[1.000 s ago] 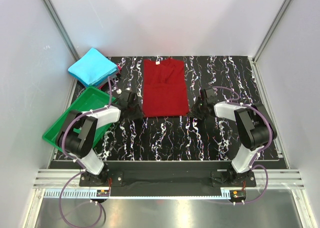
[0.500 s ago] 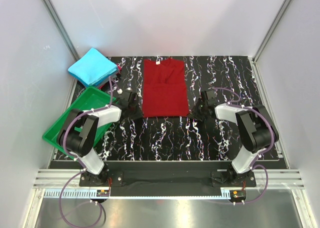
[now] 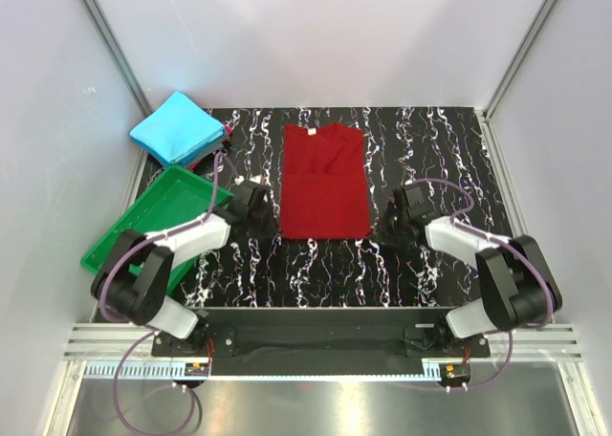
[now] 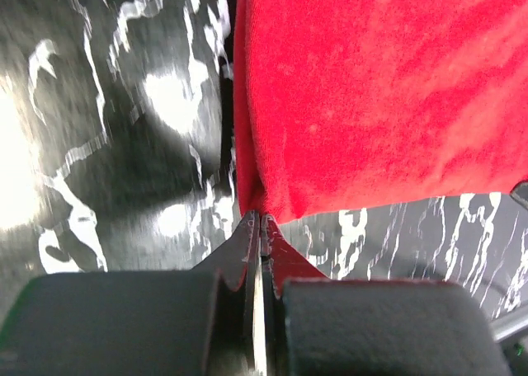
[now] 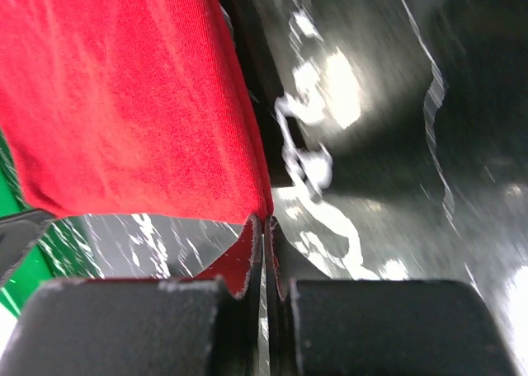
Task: Fold and stack the t-shirts
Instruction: Fold the tshirt
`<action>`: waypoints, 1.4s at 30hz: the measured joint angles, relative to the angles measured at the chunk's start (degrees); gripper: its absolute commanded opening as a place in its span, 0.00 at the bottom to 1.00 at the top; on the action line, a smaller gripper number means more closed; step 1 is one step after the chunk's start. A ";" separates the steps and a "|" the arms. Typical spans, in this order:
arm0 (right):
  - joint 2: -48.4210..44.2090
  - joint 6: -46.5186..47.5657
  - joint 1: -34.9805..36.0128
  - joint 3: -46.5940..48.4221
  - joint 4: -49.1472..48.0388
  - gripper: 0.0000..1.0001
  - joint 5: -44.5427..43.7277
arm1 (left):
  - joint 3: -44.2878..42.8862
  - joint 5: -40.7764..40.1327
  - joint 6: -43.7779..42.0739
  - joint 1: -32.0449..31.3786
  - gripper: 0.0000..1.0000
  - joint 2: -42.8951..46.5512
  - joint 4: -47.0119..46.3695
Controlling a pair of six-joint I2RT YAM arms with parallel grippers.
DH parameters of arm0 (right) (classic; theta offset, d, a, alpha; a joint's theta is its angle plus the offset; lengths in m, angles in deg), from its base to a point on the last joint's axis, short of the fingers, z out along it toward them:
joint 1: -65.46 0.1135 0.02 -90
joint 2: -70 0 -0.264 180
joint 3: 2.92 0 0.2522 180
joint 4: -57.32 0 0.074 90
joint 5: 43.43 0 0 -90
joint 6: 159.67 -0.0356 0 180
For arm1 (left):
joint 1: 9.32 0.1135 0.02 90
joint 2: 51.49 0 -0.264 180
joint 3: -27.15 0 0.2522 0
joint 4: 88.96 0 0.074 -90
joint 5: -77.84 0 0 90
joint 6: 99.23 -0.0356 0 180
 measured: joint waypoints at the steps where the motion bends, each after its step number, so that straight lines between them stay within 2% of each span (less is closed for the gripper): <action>1: -1.09 0.09 0.11 -0.70 0.74 0.00 -0.11 | 0.61 -0.02 -0.02 -0.68 0.00 1.16 0.74; 12: -21.77 -0.90 3.15 -6.19 12.09 0.00 -1.92 | 5.66 -0.96 0.76 -6.82 0.00 14.23 5.90; 19: -29.68 -3.32 6.84 -6.54 18.56 0.00 -3.48 | 5.81 -1.95 1.99 -9.51 0.00 21.57 9.92; 23: -31.50 -3.48 6.97 -6.01 20.68 0.00 -5.62 | 4.22 -2.40 1.99 -9.68 0.00 21.24 12.59; 28: -27.80 -1.16 6.99 -2.03 21.42 0.00 -9.27 | -2.03 -3.19 0.37 -8.72 0.00 16.39 14.82; 32: -21.49 2.34 6.73 4.11 21.16 0.00 -12.44 | -9.14 -3.13 -1.77 -5.05 0.00 10.45 15.32; 42: -1.60 13.90 -1.66 27.08 18.43 0.00 -11.10 | -34.36 -0.07 -8.00 3.63 0.00 -6.14 17.88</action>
